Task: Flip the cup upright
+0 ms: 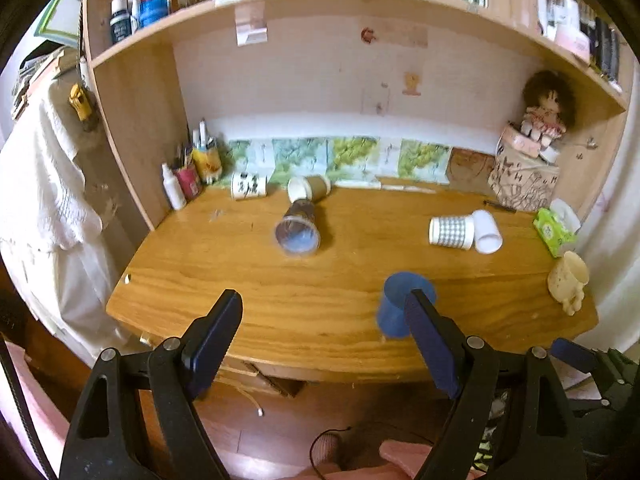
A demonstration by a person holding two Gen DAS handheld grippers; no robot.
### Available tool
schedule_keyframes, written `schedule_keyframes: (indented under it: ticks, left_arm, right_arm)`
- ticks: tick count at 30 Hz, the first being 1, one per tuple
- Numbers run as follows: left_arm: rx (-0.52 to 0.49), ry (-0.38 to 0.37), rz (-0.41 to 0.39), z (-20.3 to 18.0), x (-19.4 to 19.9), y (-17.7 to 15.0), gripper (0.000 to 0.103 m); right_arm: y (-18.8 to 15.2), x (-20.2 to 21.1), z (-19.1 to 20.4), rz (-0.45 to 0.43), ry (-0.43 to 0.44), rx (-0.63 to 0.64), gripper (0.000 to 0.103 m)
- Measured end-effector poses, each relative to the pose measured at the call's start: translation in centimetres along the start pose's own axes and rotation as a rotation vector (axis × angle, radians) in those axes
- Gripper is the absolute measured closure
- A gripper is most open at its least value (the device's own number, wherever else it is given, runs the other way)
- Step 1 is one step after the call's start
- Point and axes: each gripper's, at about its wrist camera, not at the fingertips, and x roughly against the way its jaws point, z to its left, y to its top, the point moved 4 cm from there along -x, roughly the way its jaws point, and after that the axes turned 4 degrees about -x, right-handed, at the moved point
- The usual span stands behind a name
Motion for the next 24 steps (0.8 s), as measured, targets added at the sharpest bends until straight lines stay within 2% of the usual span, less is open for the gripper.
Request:
schedule_keyframes:
  ticks: [1,3,4,15,24]
  left_arm:
    - [0.0,0.002,-0.01,0.0,0.1,0.2,0.016]
    - [0.0,0.003,-0.022,0.0,0.0,0.4,0.005]
    - [0.0,0.004,-0.022,0.0,0.0,0.4,0.004]
    - [-0.038,0.03,0.018,-0.6,-1.7,0.8,0.003]
    - [-0.037,0.001,0.04,-0.7,-2.6,1.0,0.003]
  right_arm:
    - [0.0,0.0,0.0,-0.003,-0.005,0.003,0.006]
    - [0.3,0.2,-0.3,-0.018,-0.014,-0.007,0.001]
    - [0.3,0.3,-0.4,-0.026,-0.019,-0.012,0.001]
    - [1.2,0.0,-0.3,-0.055,-0.02,-0.017,0.001]
    - [1.4,-0.4,0.2,-0.042,-0.044,0.0,0.001]
